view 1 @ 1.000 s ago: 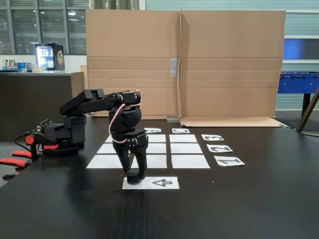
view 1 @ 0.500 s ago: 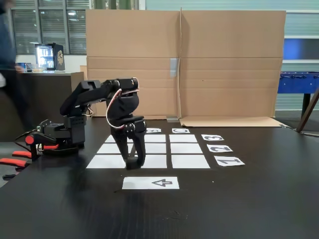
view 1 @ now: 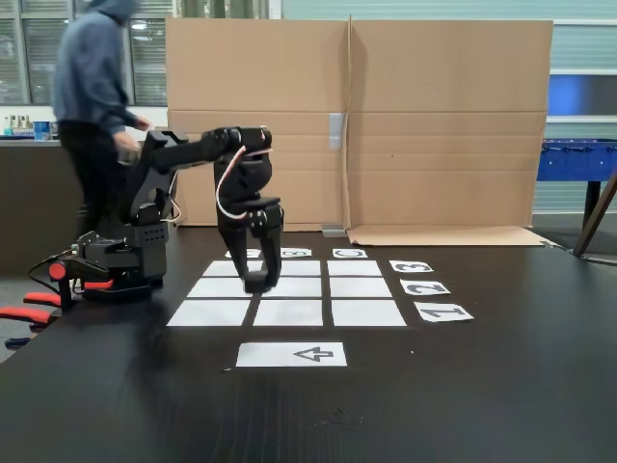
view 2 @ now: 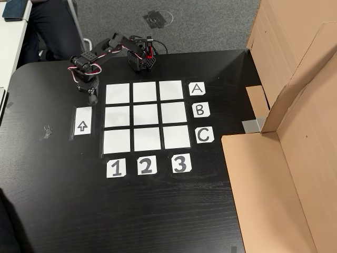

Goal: Pick up a new token and place it in the grid on square A1.

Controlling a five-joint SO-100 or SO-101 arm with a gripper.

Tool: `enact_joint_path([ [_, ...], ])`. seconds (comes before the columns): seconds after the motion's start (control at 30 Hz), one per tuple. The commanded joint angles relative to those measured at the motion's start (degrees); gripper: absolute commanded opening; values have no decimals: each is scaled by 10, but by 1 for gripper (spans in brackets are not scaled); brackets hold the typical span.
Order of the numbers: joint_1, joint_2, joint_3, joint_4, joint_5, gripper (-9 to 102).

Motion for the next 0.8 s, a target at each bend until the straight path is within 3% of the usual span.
enact_joint_path([
  [0.0, -25, 119, 87, -1, -8, 2],
  [0.4, -79, 432, 418, -47, -25, 2],
  [0.77, -20, 571, 641, -156, -92, 2],
])
